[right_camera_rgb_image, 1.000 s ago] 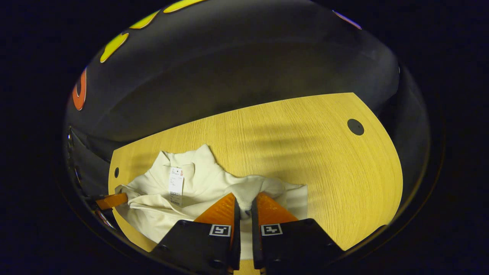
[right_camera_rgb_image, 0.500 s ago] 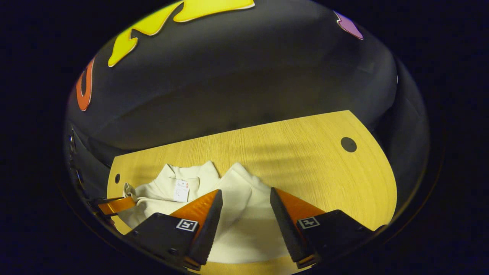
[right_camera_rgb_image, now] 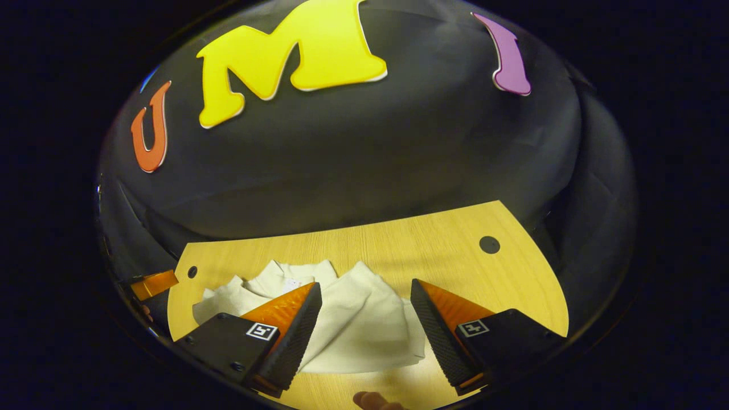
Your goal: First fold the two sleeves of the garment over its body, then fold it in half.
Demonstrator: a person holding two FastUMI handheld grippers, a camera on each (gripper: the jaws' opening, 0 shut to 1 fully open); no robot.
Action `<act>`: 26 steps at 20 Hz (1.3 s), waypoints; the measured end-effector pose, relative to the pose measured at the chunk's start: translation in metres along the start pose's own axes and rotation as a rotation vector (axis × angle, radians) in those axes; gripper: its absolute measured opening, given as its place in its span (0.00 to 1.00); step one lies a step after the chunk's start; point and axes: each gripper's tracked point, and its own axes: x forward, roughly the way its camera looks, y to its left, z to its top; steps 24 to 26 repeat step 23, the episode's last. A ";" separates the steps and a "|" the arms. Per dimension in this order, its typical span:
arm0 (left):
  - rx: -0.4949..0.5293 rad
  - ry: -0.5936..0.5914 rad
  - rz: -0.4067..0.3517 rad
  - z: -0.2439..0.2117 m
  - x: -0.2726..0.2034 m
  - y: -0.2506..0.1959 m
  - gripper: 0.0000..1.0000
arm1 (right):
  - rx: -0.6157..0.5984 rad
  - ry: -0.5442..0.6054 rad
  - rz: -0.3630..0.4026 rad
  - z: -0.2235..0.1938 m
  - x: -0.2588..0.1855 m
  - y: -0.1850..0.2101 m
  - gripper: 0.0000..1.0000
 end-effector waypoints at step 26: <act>0.069 -0.456 0.086 0.032 -0.320 -0.028 0.98 | -0.225 -0.558 0.090 0.019 -0.330 0.045 0.96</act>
